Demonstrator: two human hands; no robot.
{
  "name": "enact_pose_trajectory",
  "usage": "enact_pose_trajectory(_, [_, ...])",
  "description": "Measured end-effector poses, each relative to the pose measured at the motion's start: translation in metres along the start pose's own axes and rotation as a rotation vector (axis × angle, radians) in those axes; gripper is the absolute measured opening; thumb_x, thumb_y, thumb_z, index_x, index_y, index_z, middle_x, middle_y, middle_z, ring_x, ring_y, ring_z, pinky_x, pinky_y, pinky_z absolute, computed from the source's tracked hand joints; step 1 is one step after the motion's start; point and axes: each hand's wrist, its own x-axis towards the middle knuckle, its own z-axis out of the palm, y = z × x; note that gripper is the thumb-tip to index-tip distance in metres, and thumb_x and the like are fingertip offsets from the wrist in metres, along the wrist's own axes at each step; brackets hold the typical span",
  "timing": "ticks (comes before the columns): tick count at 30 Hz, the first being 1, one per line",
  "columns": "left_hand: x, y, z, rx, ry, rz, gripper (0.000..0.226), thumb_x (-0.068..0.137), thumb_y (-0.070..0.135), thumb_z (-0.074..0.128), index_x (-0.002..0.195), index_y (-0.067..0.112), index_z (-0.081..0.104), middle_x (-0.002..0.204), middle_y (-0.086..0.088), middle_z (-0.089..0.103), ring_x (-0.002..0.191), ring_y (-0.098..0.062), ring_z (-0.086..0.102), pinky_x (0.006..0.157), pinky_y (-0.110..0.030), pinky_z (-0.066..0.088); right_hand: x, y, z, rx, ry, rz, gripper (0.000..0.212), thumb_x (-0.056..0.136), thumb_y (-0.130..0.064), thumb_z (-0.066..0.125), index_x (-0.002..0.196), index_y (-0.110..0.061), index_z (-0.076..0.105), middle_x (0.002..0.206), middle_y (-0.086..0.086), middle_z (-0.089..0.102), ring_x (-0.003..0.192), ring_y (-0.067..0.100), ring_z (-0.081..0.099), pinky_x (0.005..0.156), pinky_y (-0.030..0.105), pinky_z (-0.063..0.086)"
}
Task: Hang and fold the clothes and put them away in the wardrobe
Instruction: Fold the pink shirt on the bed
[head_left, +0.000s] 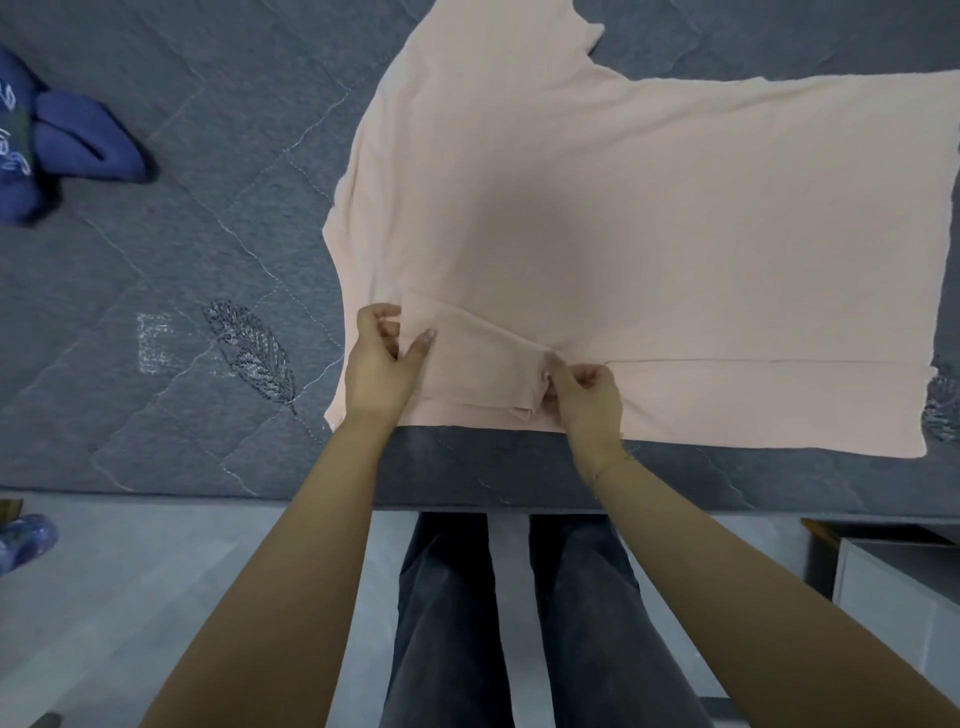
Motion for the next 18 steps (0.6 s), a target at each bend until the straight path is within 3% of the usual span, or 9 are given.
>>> enact_pose_trajectory(2, [-0.005,-0.006,-0.003,-0.019,-0.063,0.01,0.054,0.082,0.021,0.076,0.123,0.025,0.041,0.101,0.004,0.054,0.087,-0.023,0.06,0.083,-0.038,0.053,-0.006,0.003,0.007,0.06,-0.006,-0.009,0.035,0.084,-0.037,0.074,0.095,-0.02,0.046,0.092,-0.003,0.06,0.079,0.008,0.057,0.062,0.012,0.046])
enact_pose_trajectory(5, [-0.016,-0.014,-0.007,0.021,-0.149,0.045,0.059,0.083,0.009,0.074,0.132,0.023,0.044,0.117,0.015,0.052,0.109,0.005,0.05,0.09,-0.011,0.042,-0.009,0.008,0.011,-0.046,-0.021,-0.156,0.043,0.083,-0.011,0.075,0.104,-0.015,0.039,0.087,-0.002,0.056,0.077,0.011,0.055,0.061,0.007,0.045])
enact_pose_trajectory(6, [-0.018,-0.015,-0.009,0.011,-0.155,0.041,0.057,0.084,0.006,0.072,0.133,0.022,0.046,0.119,0.013,0.054,0.113,0.007,0.048,0.094,-0.01,0.041,-0.008,0.009,0.009,-0.14,-0.035,-0.21,0.043,0.083,-0.005,0.073,0.108,-0.015,0.038,0.088,-0.001,0.057,0.078,0.014,0.056,0.063,0.011,0.047])
enact_pose_trajectory(9, [-0.022,-0.01,-0.009,0.038,-0.1,0.024,0.051,0.085,0.001,0.069,0.13,0.016,0.051,0.116,-0.015,0.057,0.108,-0.024,0.054,0.093,-0.028,0.044,-0.01,0.016,-0.004,-0.316,-0.086,-0.285,0.04,0.086,-0.002,0.067,0.115,-0.012,0.042,0.088,0.002,0.06,0.079,0.02,0.061,0.069,0.03,0.054])
enact_pose_trajectory(11, [-0.027,-0.005,-0.004,0.223,-0.013,0.084,0.051,0.084,0.0,0.067,0.131,0.012,0.053,0.121,-0.017,0.051,0.104,-0.027,0.052,0.093,-0.033,0.044,-0.015,0.02,-0.012,-0.403,-0.101,-0.369,0.037,0.088,-0.002,0.064,0.118,-0.008,0.045,0.091,0.003,0.06,0.085,0.023,0.062,0.075,0.033,0.053])
enact_pose_trajectory(14, [-0.039,0.003,0.016,0.556,0.159,0.289,0.042,0.086,0.006,0.062,0.128,0.013,0.057,0.139,-0.012,0.047,0.124,-0.032,0.045,0.1,-0.046,0.037,-0.017,0.026,-0.019,-0.637,-0.019,-0.801,0.036,0.085,0.002,0.063,0.12,0.003,0.054,0.117,0.016,0.057,0.108,0.031,0.056,0.096,0.04,0.048])
enact_pose_trajectory(16, [-0.04,0.007,0.034,0.619,0.064,0.486,0.036,0.093,0.012,0.057,0.128,0.016,0.058,0.149,-0.01,0.042,0.136,-0.032,0.038,0.108,-0.048,0.03,-0.013,0.03,-0.019,-0.805,-0.064,-1.004,0.045,0.087,-0.002,0.062,0.131,0.003,0.052,0.138,0.02,0.05,0.127,0.034,0.047,0.109,0.043,0.039])
enact_pose_trajectory(18, [-0.036,0.001,0.049,0.706,-0.156,0.613,0.043,0.099,0.022,0.048,0.142,0.022,0.046,0.158,-0.007,0.028,0.147,-0.027,0.024,0.117,-0.047,0.02,-0.004,0.038,-0.019,-0.979,-0.188,-1.039,0.054,0.096,-0.013,0.053,0.146,-0.002,0.038,0.156,0.014,0.032,0.144,0.03,0.029,0.117,0.046,0.027])
